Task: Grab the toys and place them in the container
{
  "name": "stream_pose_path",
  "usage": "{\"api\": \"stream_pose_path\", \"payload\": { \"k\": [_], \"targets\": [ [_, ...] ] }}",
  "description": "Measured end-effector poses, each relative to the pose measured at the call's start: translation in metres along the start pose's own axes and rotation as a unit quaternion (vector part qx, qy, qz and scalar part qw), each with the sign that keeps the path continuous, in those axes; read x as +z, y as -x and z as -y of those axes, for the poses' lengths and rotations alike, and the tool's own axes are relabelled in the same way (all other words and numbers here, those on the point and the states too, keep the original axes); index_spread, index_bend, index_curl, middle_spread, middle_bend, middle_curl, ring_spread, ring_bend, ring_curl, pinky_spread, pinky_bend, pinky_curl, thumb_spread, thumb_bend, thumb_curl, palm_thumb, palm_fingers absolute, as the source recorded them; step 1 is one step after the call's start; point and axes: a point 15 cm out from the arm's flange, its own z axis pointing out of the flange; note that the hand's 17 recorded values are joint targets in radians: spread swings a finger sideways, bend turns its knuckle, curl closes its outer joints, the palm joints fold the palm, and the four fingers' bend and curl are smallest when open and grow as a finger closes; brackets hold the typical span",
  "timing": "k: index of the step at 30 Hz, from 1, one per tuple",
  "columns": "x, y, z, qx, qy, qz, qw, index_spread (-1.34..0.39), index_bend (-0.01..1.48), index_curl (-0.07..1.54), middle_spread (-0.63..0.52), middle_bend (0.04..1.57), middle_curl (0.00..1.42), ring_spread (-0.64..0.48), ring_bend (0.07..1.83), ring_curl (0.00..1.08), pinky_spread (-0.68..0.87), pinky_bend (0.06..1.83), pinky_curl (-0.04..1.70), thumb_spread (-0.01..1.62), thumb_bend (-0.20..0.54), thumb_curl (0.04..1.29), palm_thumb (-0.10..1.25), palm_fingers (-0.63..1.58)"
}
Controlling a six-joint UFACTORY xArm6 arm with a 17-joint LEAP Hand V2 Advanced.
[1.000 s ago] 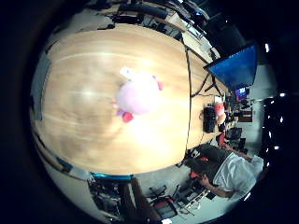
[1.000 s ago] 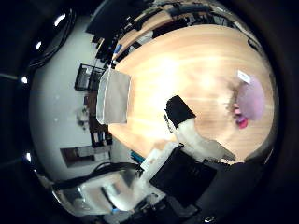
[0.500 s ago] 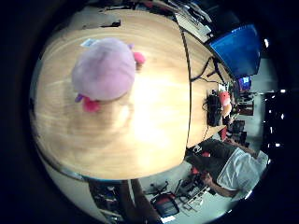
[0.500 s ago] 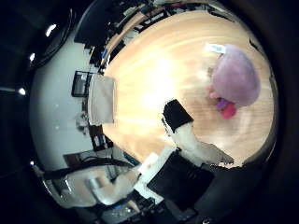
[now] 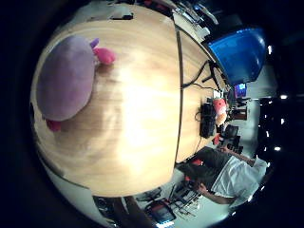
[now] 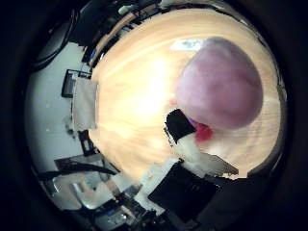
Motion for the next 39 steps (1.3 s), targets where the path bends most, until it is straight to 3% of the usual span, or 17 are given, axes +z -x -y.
{"api": "stream_pose_path", "payload": {
  "k": [10, 15, 17, 18, 19, 20, 21, 24, 26, 32, 39],
  "targets": [
    [0.036, 0.015, 0.005, -0.006, 0.025, 0.026, 0.999, -0.55, 0.16, 0.36, -0.23, 0.18, 0.28, -0.16, 0.59, 0.20, 0.37, 0.66, 0.04, 1.03, -0.026, 0.42, 0.36, 0.37],
    [0.048, 0.027, 0.013, -0.013, 0.034, 0.033, 0.999, -0.55, 0.18, 0.34, -0.23, 0.16, 0.26, -0.16, 0.60, 0.20, 0.30, 0.82, 0.07, 1.03, -0.003, 0.43, 0.45, 0.42],
    [0.050, 0.030, 0.016, -0.013, 0.035, 0.034, 0.999, -0.56, 0.18, 0.34, -0.27, 0.17, 0.26, -0.23, 0.71, 0.22, 0.16, 0.92, 0.08, 1.04, 0.015, 0.44, 0.52, 0.65],
    [0.050, 0.030, 0.016, -0.011, 0.034, 0.035, 0.999, -0.56, 0.16, 0.33, -0.32, 0.24, 0.27, -0.28, 0.84, 0.24, -0.03, 1.04, 0.10, 1.04, 0.028, 0.46, 0.57, 1.01],
    [0.049, 0.028, 0.017, -0.007, 0.029, 0.035, 0.999, -0.56, 0.23, 0.35, -0.33, 0.41, 0.32, -0.27, 0.93, 0.26, -0.06, 1.07, 0.11, 1.05, 0.067, 0.48, 0.64, 1.45],
    [0.049, 0.025, 0.017, 0.000, 0.025, 0.036, 0.999, -0.57, 0.46, 0.45, -0.35, 0.61, 0.40, -0.27, 1.01, 0.31, -0.09, 1.15, 0.16, 1.05, 0.115, 0.51, 0.75, 1.58],
    [0.047, 0.022, 0.014, 0.011, 0.019, 0.041, 0.999, -0.57, 0.52, 0.48, -0.35, 0.67, 0.43, -0.28, 1.04, 0.34, -0.10, 1.18, 0.18, 1.05, 0.130, 0.52, 0.78, 1.56],
    [0.037, 0.012, 0.010, 0.067, -0.020, 0.073, 0.995, -0.51, 0.91, 0.67, -0.35, 1.01, 0.58, -0.28, 1.23, 0.44, -0.16, 1.29, 0.25, 1.04, 0.186, 0.59, 0.92, 1.44],
    [0.017, 0.017, 0.024, 0.063, -0.031, 0.086, 0.994, -0.46, 1.03, 0.74, -0.33, 1.15, 0.65, -0.27, 1.33, 0.49, -0.18, 1.35, 0.29, 1.04, 0.186, 0.63, 0.94, 1.35],
    [-0.064, 0.020, 0.032, 0.046, -0.031, 0.125, 0.991, -0.36, 1.20, 0.85, -0.28, 1.33, 0.76, -0.24, 1.48, 0.59, -0.20, 1.47, 0.37, 1.03, 0.188, 0.71, 0.97, 1.20],
    [-0.160, 0.068, 0.034, 0.006, -0.054, 0.179, 0.982, -0.30, 1.27, 0.90, -0.24, 1.40, 0.83, -0.22, 1.53, 0.64, -0.21, 1.52, 0.42, 1.01, 0.171, 0.79, 0.96, 1.13]
  ]
}}
